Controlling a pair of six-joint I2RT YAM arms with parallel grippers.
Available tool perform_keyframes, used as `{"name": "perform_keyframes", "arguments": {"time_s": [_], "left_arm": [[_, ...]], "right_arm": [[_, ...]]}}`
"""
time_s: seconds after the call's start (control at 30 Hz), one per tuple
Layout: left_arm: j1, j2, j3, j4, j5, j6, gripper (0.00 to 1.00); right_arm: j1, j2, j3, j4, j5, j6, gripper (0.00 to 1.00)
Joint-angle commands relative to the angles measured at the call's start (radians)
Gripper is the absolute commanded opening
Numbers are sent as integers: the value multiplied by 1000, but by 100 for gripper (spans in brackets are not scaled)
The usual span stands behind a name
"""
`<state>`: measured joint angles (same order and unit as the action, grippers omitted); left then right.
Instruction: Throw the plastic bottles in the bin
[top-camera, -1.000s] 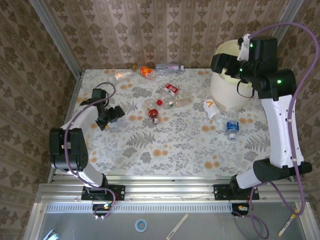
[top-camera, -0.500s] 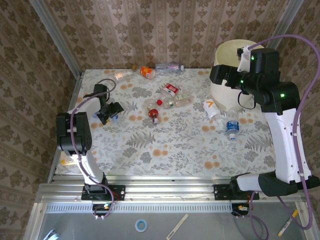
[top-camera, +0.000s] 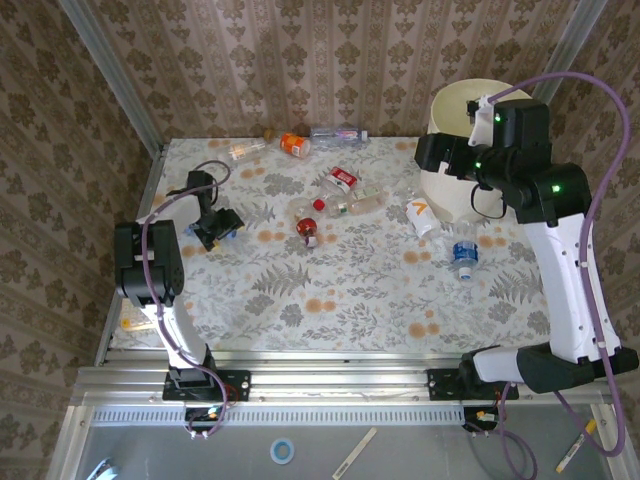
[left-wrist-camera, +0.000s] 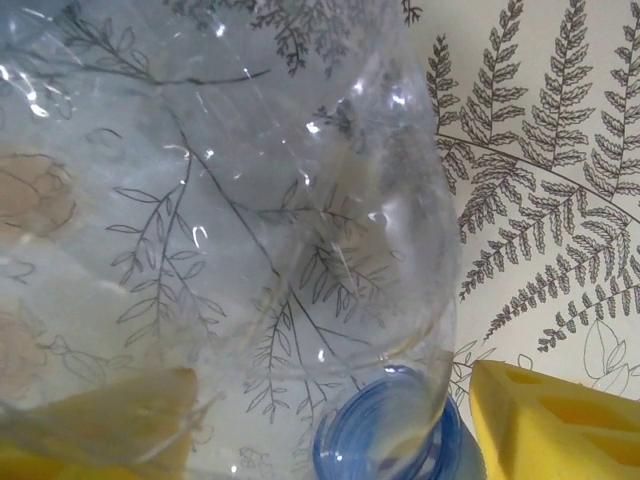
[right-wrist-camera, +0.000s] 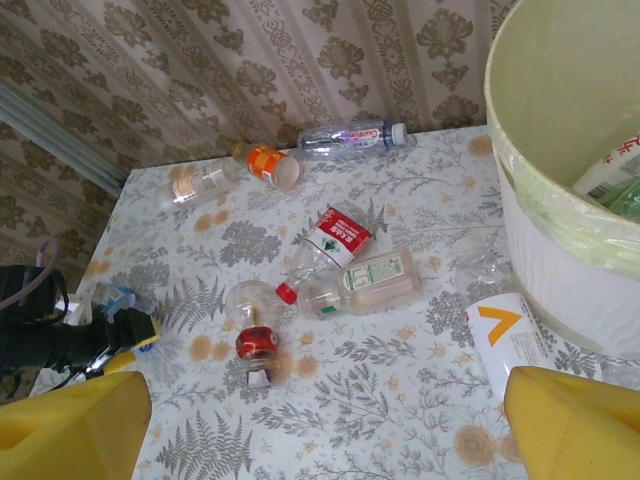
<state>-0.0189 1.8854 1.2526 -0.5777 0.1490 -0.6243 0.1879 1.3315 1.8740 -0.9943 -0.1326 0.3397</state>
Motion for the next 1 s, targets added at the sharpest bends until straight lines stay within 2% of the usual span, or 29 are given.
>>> {"name": "perform_keyframes", "arguments": {"time_s": [0.0,0.27,0.57,0.8,0.97], "left_arm": [[12,21,10,-28,-20,29,70],[20,29,9,-33,-10,49,59],[24,-2,-16,-36,-5,102,34],[14,-93,-61,-23,6,156,16],[-18,-184,-88,-17,11,209,11]], "right_arm": [[6,-6,-15,17,-21,-16,93],[6,-11,-24,14,-31,-28,92],[7,-7,-21,13,-39,-22,92],[8,-24,-44,6,-38,-15,91],[8,-51,-86,22,-40,-2,91]]}}
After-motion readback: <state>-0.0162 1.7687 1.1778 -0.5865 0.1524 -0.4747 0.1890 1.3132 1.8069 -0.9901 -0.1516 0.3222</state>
